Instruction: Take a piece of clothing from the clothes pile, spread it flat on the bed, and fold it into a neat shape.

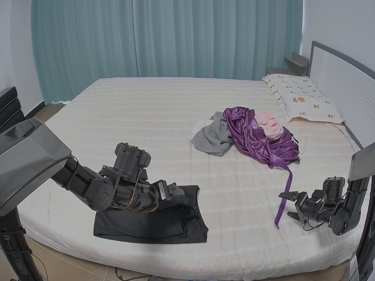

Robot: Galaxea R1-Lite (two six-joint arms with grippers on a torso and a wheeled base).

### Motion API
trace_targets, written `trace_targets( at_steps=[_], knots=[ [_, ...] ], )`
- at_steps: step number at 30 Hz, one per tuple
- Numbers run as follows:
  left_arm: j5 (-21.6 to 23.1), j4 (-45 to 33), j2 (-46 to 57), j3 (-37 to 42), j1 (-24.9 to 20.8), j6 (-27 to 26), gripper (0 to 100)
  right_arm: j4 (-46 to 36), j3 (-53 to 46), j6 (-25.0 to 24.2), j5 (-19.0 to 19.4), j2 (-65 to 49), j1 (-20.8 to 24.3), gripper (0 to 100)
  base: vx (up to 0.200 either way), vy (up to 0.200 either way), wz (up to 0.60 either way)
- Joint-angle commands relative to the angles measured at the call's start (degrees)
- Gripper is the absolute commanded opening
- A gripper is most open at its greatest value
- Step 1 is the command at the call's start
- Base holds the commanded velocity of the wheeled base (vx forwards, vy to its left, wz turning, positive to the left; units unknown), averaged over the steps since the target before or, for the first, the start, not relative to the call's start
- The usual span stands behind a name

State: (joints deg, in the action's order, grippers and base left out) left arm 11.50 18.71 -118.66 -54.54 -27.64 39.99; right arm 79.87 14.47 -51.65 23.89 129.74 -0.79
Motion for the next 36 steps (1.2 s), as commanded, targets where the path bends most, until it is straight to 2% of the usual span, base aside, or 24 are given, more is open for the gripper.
trace_targets(
  at_steps=[1,8,16,20,26,30,32,36],
  knots=[
    [0.9,0.18,1.24,0.05,-0.05,1.76,100,0.02,-0.06,-0.03,0.01,0.07,0.0,100,0.0,0.0,0.0],
    [1.42,0.18,7.04,4.09,3.47,5.19,100,0.02,-0.06,0.06,0.01,0.07,0.0,100,0.0,0.0,0.0],
    [6.26,0.18,11.44,11.03,9.62,9.67,100,0.02,-0.23,0.06,0.01,0.07,0.0,100,0.0,0.0,0.0],
    [8.46,4.31,13.55,17.01,12.96,13.98,100,0.02,-0.14,-0.03,0.01,0.07,0.09,100,0.0,0.15,0.0],
    [10.92,12.31,12.49,23.52,15.95,15.21,100,0.28,-1.2,0.32,-0.51,-0.55,0.62,100,0.0,0.2,0.0],
    [11.09,15.21,11.7,25.27,16.83,15.21,100,4.77,-4.27,0.41,-1.13,-2.83,2.64,100,0.0,0.2,0.0],
    [11.18,16.53,10.73,26.06,17.53,15.21,100,7.4,-6.12,0.59,-2.71,-3.97,5.54,100,0.0,0.2,0.0],
    [12.32,19.34,8.62,28.88,18.41,15.12,100,8.02,-6.3,1.29,-9.39,-4.85,14.15,100,0.0,0.2,0.0]
  ],
)
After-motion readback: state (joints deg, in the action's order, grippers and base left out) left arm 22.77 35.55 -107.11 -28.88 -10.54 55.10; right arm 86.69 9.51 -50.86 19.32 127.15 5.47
